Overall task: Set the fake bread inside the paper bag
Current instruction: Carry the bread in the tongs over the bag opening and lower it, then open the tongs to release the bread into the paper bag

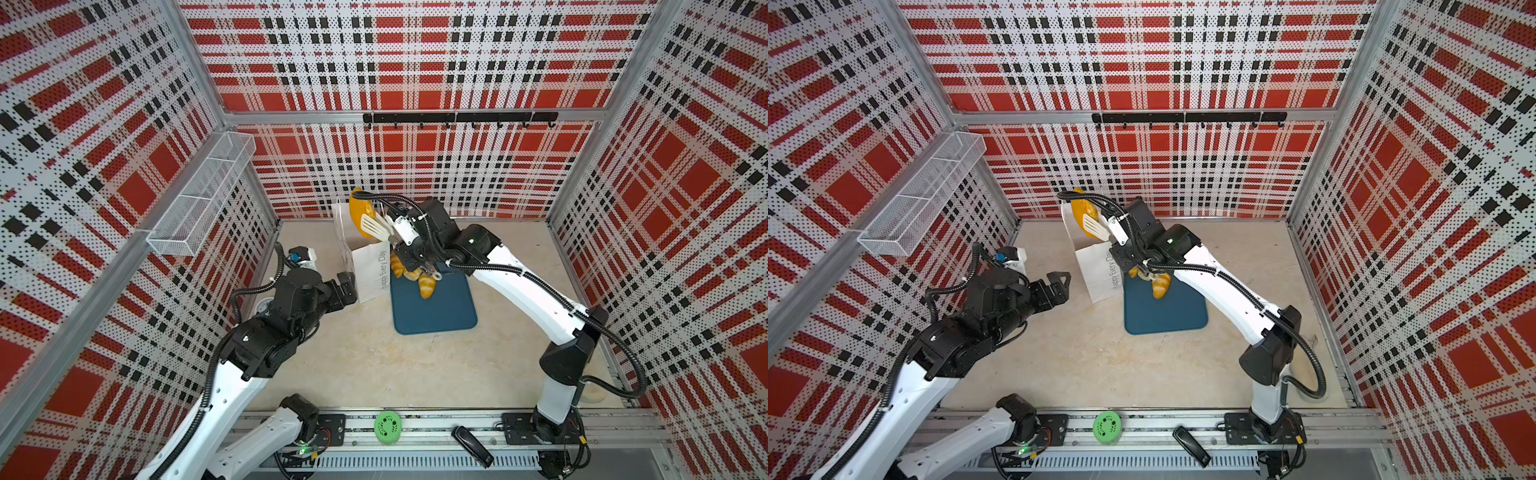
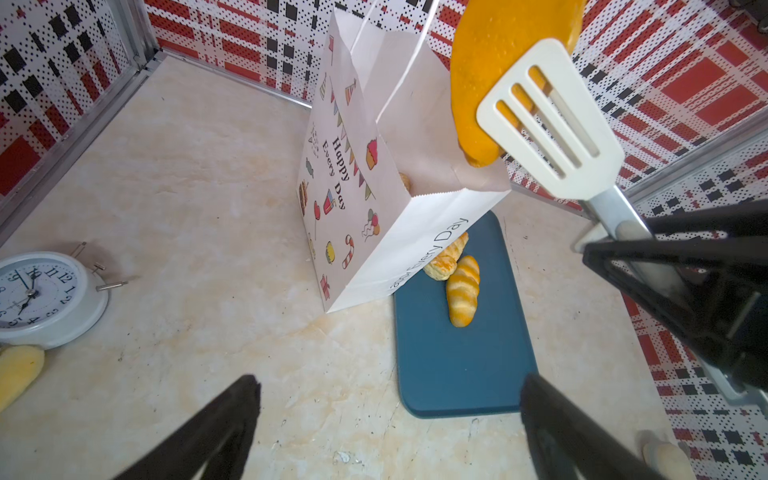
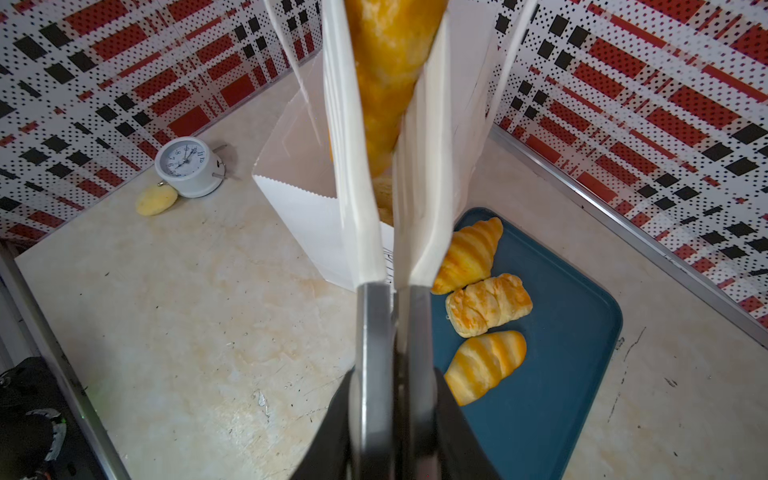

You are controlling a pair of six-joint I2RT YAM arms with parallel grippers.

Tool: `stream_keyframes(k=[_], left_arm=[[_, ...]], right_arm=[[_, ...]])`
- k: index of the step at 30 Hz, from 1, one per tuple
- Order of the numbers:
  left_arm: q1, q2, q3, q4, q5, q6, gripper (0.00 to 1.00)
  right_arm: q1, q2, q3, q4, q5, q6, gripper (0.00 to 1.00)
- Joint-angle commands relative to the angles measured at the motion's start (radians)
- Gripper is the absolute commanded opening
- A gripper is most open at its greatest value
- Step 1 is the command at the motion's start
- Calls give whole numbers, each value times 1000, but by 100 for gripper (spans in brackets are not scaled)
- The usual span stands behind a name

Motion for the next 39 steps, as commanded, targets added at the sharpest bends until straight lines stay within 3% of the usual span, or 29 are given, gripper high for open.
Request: stream_keyframes(k=[1,13,27,34,39], left_arm=[[-2,-8,-9,-13,-1,-14,99],[-76,11,-23,-13,-65,-46,99],[-97,2,-12,-48,-117,-58,99],[-122,13,4,-54,-153,-60,99],[-201,16,-6,-57,-237,-83,99]], right_arm=[[-15,39,83,5,-13,-13,27],[-43,152,240,-83,-54,-16,30],[-46,180,314,-135,-66,-35,53],[-44,121,300,-141,-52,-27,54],[-47,-25,139,-127,12,-10,55]])
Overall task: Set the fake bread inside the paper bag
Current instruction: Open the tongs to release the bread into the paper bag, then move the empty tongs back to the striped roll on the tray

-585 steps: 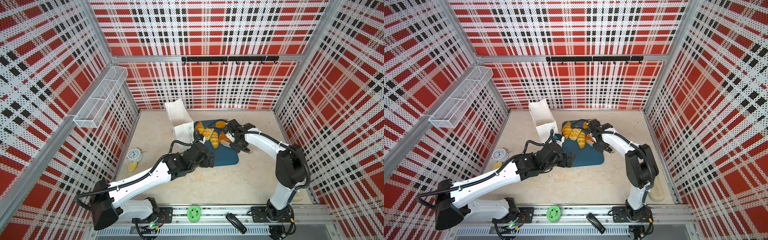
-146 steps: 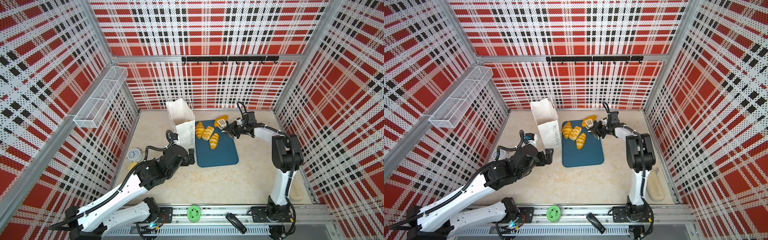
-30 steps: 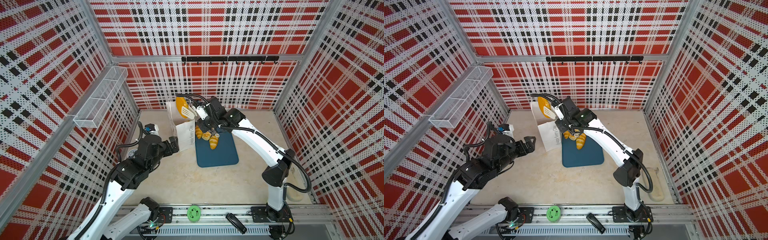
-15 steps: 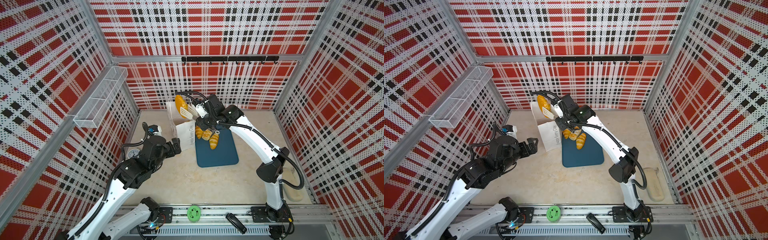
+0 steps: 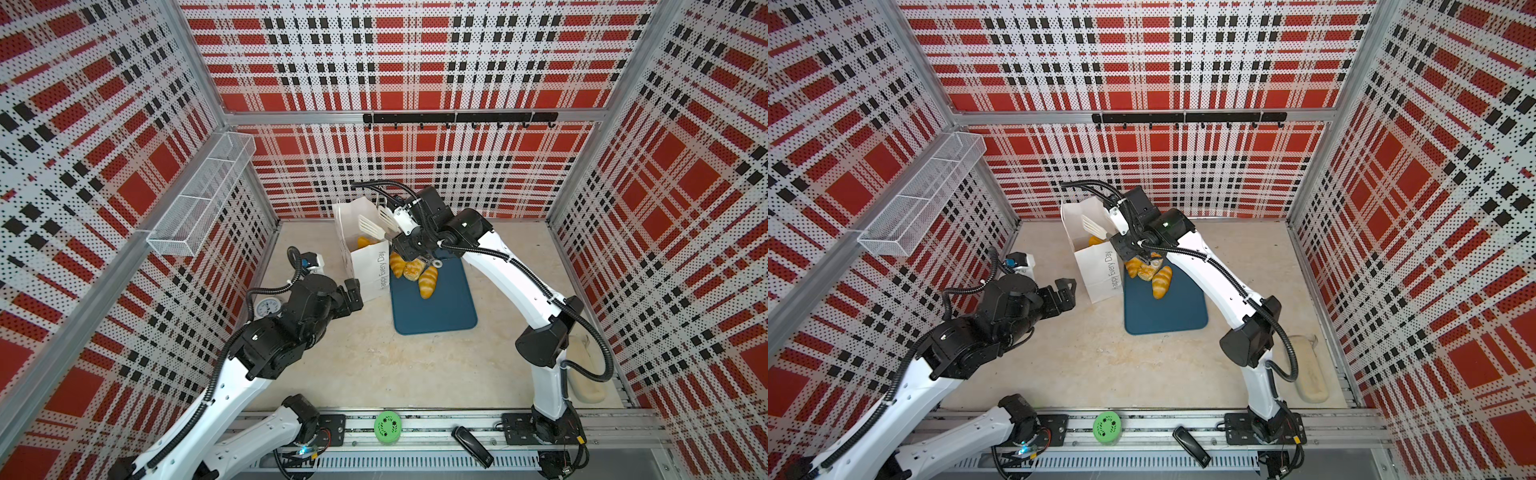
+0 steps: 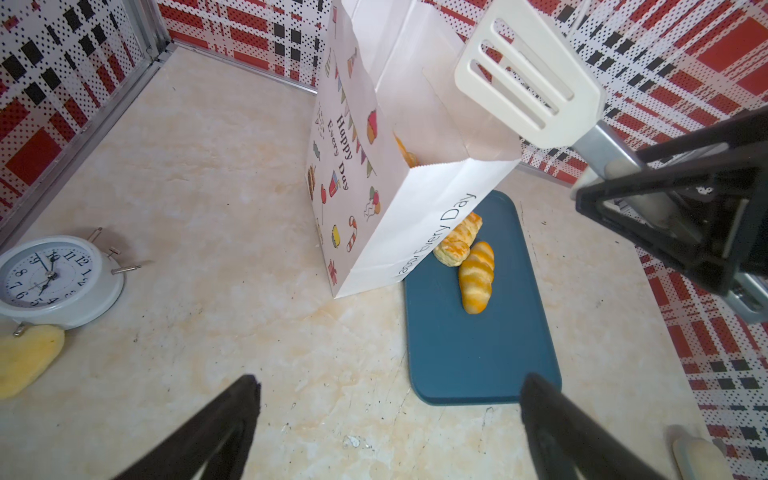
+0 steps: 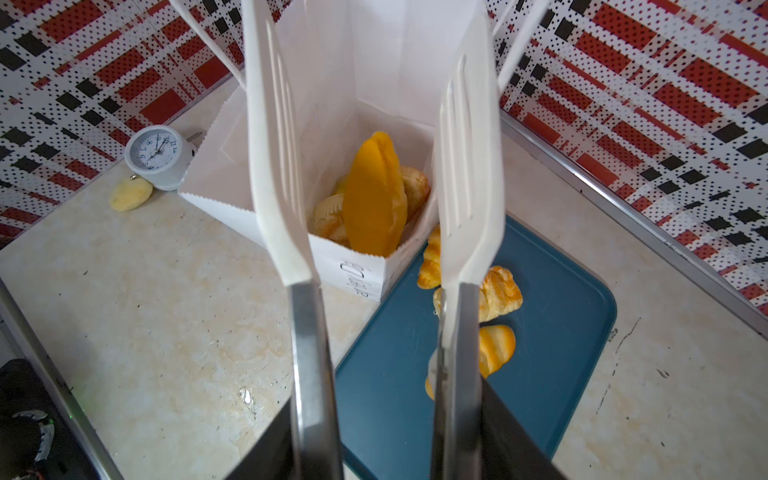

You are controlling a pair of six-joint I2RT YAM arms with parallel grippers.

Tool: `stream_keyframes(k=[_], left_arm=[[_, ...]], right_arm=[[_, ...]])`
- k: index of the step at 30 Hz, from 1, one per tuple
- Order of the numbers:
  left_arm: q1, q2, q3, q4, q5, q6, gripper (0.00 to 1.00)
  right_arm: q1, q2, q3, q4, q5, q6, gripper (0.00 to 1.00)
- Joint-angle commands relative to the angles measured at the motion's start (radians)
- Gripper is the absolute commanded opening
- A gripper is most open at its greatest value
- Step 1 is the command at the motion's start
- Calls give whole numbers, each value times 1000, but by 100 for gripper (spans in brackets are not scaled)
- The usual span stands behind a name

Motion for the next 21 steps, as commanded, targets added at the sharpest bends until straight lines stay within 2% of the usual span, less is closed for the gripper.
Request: stream_keyframes(k=[1,10,14,21], left_arm=[[-52,-3,1,-15,-102,-33,99],[-186,-3,-58,-2,-231,-124,99],[-226,-5,-95,-3,-246,-156,99],[-290,26,-169,36,-240,-251,99]], right_arm=[[-1,-157,-89,44,53,13,55],[-31,-394,-456,48,124,137,57],[-36,-476,-608,56,175,201,58],[-48,-516,-810,48,165,306,58]])
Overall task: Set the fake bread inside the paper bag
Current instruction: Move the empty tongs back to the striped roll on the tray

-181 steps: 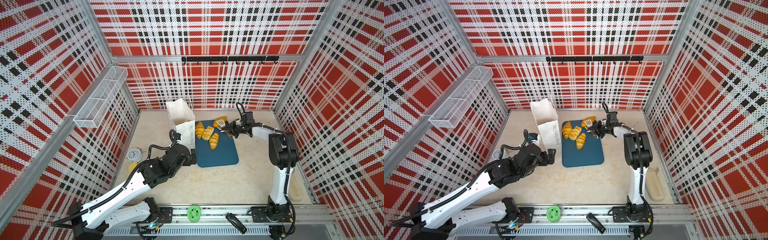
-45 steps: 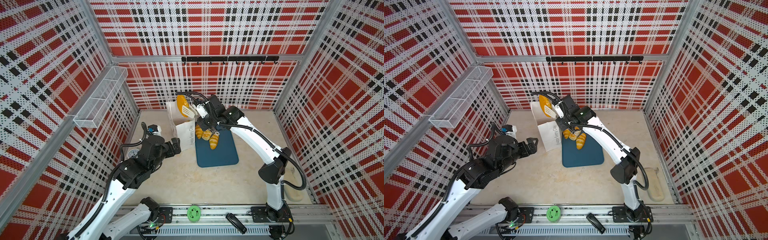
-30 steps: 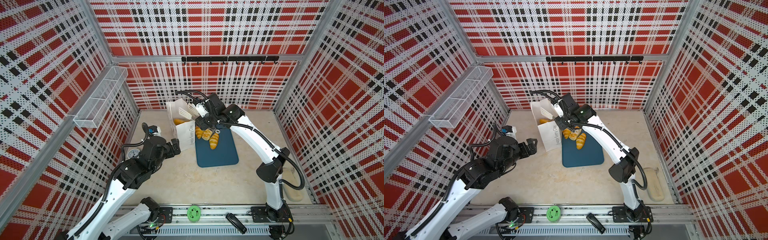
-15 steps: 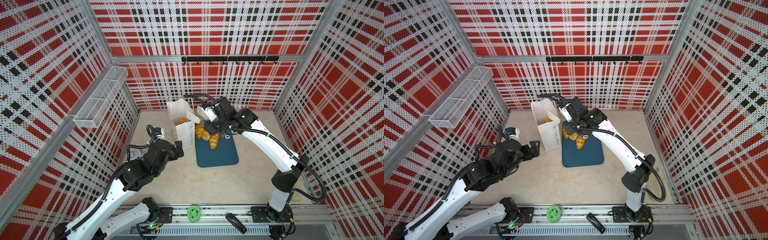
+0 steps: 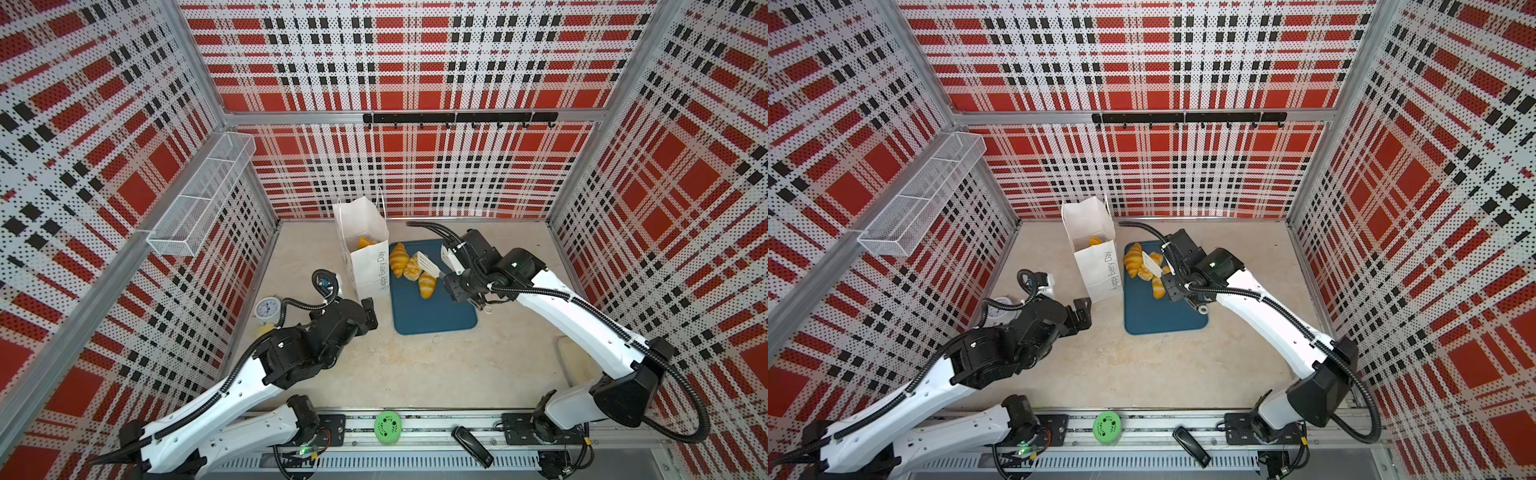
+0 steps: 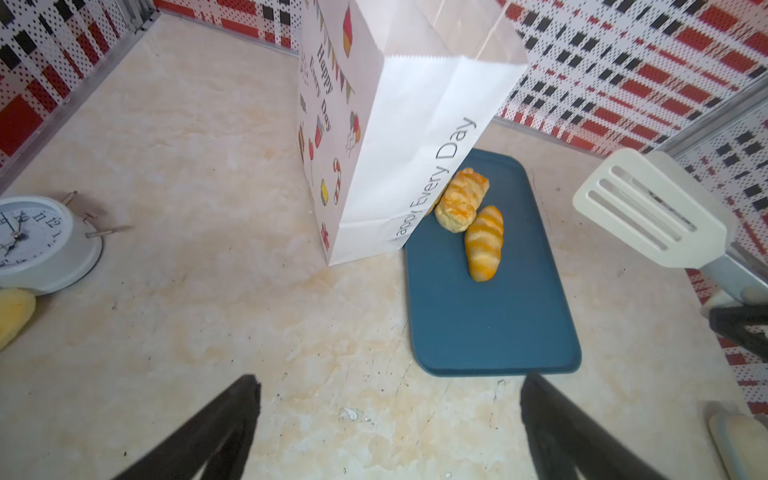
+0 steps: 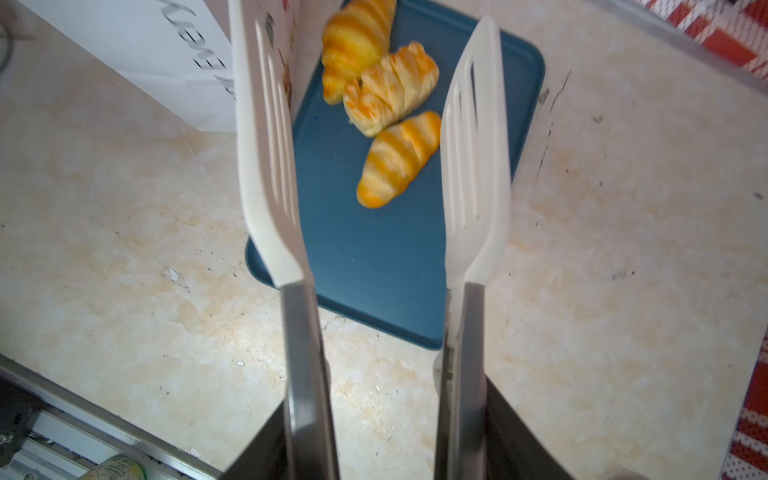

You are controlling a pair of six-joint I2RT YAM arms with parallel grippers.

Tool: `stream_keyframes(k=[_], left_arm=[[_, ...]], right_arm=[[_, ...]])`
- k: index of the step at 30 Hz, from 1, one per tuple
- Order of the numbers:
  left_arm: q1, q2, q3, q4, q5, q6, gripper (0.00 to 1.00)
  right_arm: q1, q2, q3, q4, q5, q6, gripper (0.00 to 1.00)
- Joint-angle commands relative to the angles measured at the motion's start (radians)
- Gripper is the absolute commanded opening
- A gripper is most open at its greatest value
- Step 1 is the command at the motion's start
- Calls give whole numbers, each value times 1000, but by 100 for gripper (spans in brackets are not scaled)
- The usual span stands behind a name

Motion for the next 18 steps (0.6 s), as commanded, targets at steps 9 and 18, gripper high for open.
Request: stream_keyframes(k=[9,18], left_arm=[[-113,89,-63,58,-57,-141,99],[-154,165,-59,68,-43,-156,99]], right_arm=[[-4,60,-214,152,7,144,59],[-4,226,-150,196,-3,139,61]])
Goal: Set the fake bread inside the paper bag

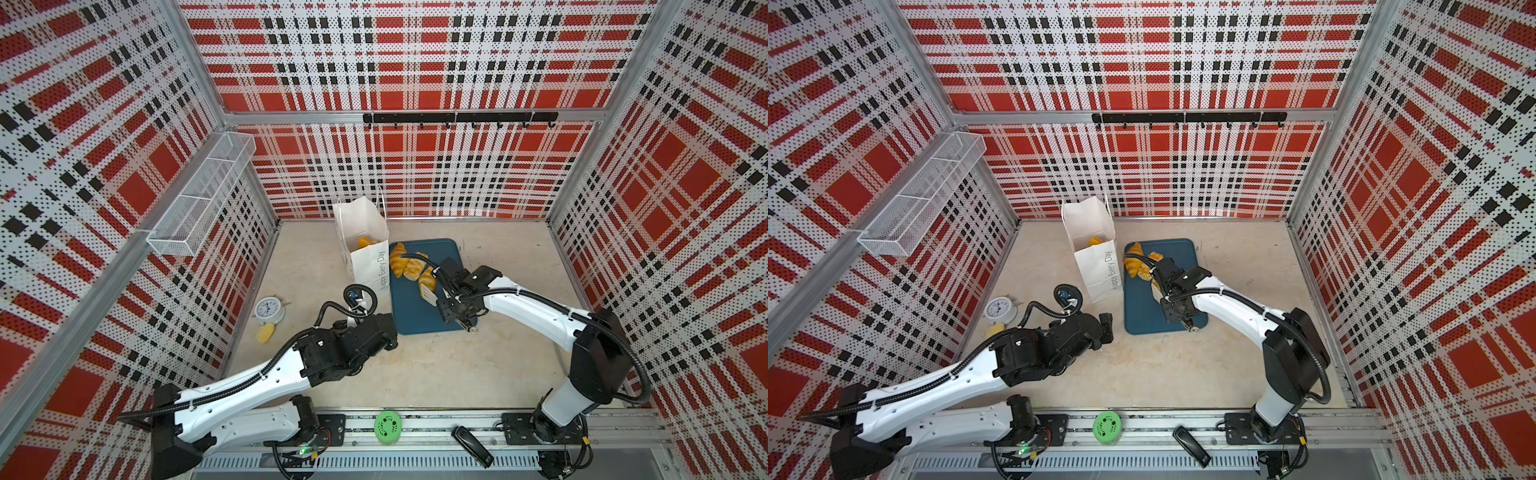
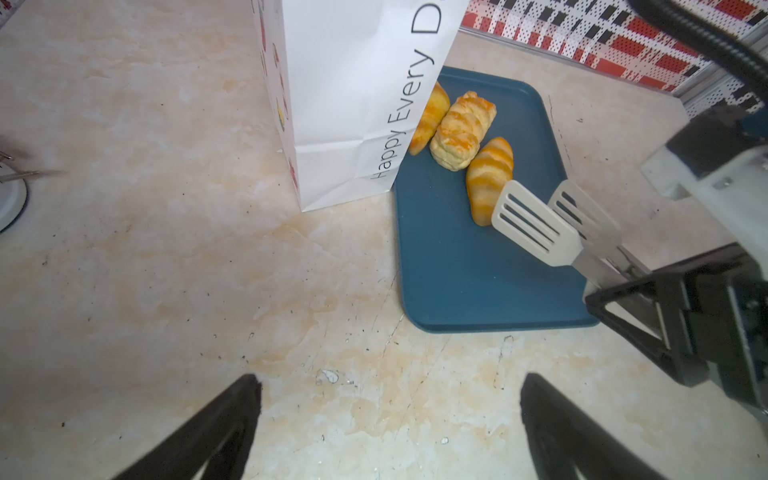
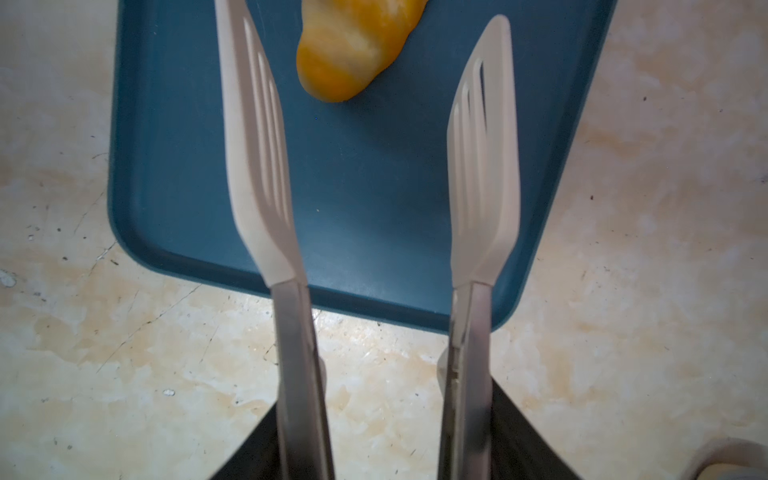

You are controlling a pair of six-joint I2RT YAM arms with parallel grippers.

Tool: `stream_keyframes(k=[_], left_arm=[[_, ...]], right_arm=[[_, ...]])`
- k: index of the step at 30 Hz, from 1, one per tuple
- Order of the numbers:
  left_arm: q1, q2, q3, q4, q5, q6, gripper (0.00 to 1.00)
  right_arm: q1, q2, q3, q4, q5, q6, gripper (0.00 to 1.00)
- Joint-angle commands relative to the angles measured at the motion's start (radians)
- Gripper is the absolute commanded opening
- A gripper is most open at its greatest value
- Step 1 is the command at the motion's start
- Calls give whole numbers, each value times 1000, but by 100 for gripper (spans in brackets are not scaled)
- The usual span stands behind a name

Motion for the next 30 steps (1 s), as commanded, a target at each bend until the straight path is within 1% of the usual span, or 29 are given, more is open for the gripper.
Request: stream_keyframes(k=[1,5,8,11,13,20,24,28,30], left_arm=[[-20,18,3,17,-25,-29,99],[-24,30,11,15,-29,-28,99],[-25,29,17,15,-40,-16,99],[-25,29,22,7,-44,-9,99],[-25,29,25,-1,-45,-6,99],[-23,44,40,-5,-53,1,99],[-24,75,59,-3,-43,8,99],[-25,99,74,5,-37,23,100],[-25,106,80,23,-25,55,99]], right_arm=[[-4,47,54,54,15,16,61],[-3,97,89,53,27,18,61],[-9,125,105,42,52,0,58],[-31,136,100,32,65,-20,51],[-53,126,85,38,51,-45,41],[-112,68,42,30,51,-163,32],[-158,43,34,15,54,-227,32],[-192,20,19,14,46,-267,35],[-198,4,10,23,50,-272,39]])
